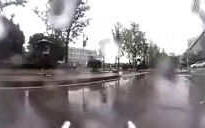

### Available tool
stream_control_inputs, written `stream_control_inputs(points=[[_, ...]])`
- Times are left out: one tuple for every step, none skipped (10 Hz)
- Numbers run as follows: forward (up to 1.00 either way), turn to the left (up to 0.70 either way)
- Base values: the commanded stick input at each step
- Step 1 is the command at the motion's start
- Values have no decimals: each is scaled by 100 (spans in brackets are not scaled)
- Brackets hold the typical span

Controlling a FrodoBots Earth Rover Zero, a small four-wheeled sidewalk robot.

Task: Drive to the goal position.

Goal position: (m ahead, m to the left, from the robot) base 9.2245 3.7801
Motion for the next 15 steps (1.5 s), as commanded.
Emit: stream_control_inputs(points=[[70,-14],[70,-14],[70,-14],[70,-14],[70,-14],[70,-14],[70,-14],[70,-14],[70,-14],[70,-14],[70,-14],[70,-14],[70,-14],[70,-14],[70,-14]])
